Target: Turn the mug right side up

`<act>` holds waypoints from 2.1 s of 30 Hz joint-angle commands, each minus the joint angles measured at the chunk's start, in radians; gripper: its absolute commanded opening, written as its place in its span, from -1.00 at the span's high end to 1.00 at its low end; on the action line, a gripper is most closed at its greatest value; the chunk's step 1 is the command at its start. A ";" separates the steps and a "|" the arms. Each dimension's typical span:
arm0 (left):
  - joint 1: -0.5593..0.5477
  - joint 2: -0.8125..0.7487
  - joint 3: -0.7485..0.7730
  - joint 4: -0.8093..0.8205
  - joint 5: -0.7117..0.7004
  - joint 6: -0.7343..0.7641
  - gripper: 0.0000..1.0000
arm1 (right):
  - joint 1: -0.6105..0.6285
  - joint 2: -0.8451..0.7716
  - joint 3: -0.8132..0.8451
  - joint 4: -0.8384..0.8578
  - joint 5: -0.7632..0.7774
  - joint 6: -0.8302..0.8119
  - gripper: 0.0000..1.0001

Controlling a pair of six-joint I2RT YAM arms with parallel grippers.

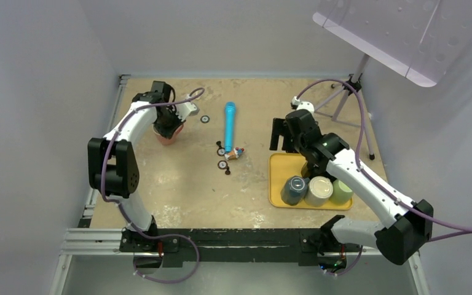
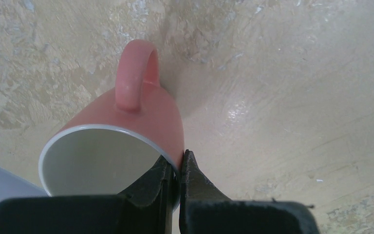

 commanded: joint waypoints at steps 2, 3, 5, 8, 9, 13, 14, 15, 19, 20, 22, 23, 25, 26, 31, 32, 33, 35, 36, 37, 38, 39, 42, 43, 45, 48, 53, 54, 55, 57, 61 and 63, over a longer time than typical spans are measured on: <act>0.034 0.057 0.134 -0.003 -0.012 0.070 1.00 | 0.001 0.027 -0.028 -0.117 0.051 0.059 -0.97; 0.039 0.070 0.142 -0.015 -0.002 0.073 1.00 | 0.001 0.027 -0.036 -0.125 0.050 0.065 -0.97; 0.047 0.094 0.157 -0.041 0.021 0.084 1.00 | 0.002 0.024 -0.059 -0.130 0.034 0.071 -0.97; 0.065 0.108 0.173 -0.073 0.069 0.082 0.95 | -0.001 0.033 -0.079 -0.178 0.011 0.103 -0.88; 0.076 0.102 0.172 -0.076 0.090 0.079 0.84 | -0.001 0.042 -0.076 -0.226 0.011 0.118 -0.82; 0.099 0.072 0.167 -0.080 0.135 0.086 0.17 | -0.002 0.064 -0.063 -0.350 0.050 0.189 -0.75; 0.100 0.063 0.164 -0.083 0.136 0.088 0.02 | -0.006 0.067 -0.064 -0.361 0.046 0.195 -0.75; 0.100 0.051 0.162 -0.089 0.140 0.086 -0.08 | -0.012 0.072 -0.066 -0.364 0.034 0.194 -0.75; 0.099 -0.030 0.154 -0.114 0.190 0.064 -0.20 | -0.037 0.119 -0.091 -0.359 -0.022 0.177 -0.70; 0.099 -0.065 0.148 -0.119 0.205 0.058 -0.20 | -0.041 0.139 -0.098 -0.361 -0.026 0.174 -0.69; 0.097 -0.115 0.131 -0.131 0.240 0.055 -0.21 | -0.043 0.177 -0.111 -0.367 -0.023 0.175 -0.61; 0.097 -0.137 0.120 -0.138 0.260 0.055 -0.22 | -0.043 0.199 -0.112 -0.367 -0.036 0.169 -0.55; 0.093 -0.181 0.096 -0.147 0.289 0.059 -0.23 | -0.044 0.233 -0.117 -0.305 -0.145 0.126 -0.44; 0.091 -0.197 0.087 -0.148 0.295 0.059 -0.23 | -0.044 0.244 -0.118 -0.257 -0.210 0.100 -0.41; 0.089 -0.247 0.069 -0.151 0.310 0.054 -0.23 | -0.013 0.309 -0.036 -0.167 -0.321 0.009 -0.28; 0.090 -0.253 0.069 -0.155 0.314 0.054 -0.23 | -0.007 0.318 -0.021 -0.165 -0.346 -0.009 -0.28; 0.089 -0.258 0.068 -0.158 0.319 0.056 -0.23 | -0.007 0.325 -0.012 -0.163 -0.355 -0.022 -0.29; 0.090 -0.262 0.066 -0.158 0.321 0.059 -0.23 | -0.007 0.346 0.006 -0.183 -0.357 -0.036 -0.31; 0.089 -0.263 0.065 -0.158 0.319 0.059 -0.23 | -0.006 0.359 0.017 -0.200 -0.346 -0.039 -0.33; 0.090 -0.262 0.063 -0.158 0.318 0.059 -0.23 | -0.006 0.369 0.030 -0.222 -0.319 -0.033 -0.37; 0.089 -0.262 0.061 -0.157 0.320 0.059 -0.23 | -0.005 0.370 0.040 -0.241 -0.290 -0.022 -0.42; 0.089 -0.263 0.058 -0.156 0.323 0.060 -0.23 | -0.005 0.353 0.049 -0.258 -0.240 -0.003 -0.53; 0.089 -0.258 0.055 -0.155 0.332 0.064 -0.23 | -0.008 0.247 0.079 -0.269 -0.126 0.068 -0.72; 0.088 -0.254 0.056 -0.155 0.333 0.063 -0.23 | -0.008 0.197 0.080 -0.263 -0.095 0.095 -0.76; 0.085 -0.254 0.054 -0.155 0.336 0.062 -0.23 | -0.010 0.093 0.043 -0.226 -0.056 0.160 -0.85; 0.085 -0.256 0.043 -0.148 0.347 0.062 -0.24 | -0.015 -0.050 -0.037 -0.212 -0.025 0.315 -0.92; 0.079 -0.256 0.025 -0.139 0.362 0.061 -0.23 | -0.014 -0.275 -0.104 -0.419 0.059 0.750 -0.60; 0.077 -0.257 0.023 -0.139 0.367 0.059 -0.23 | -0.014 -0.323 -0.136 -0.432 0.042 0.821 -0.54; 0.076 -0.258 0.020 -0.138 0.372 0.057 -0.23 | -0.014 -0.364 -0.174 -0.432 0.018 0.889 -0.47; 0.076 -0.265 0.011 -0.134 0.386 0.052 -0.23 | -0.014 -0.436 -0.236 -0.422 -0.023 0.989 -0.30; 0.073 -0.285 -0.007 -0.123 0.393 0.047 -0.23 | -0.014 -0.468 -0.273 -0.497 -0.026 1.131 -0.29; 0.073 -0.296 -0.014 -0.121 0.392 0.048 -0.23 | -0.014 -0.456 -0.286 -0.477 -0.056 1.142 -0.32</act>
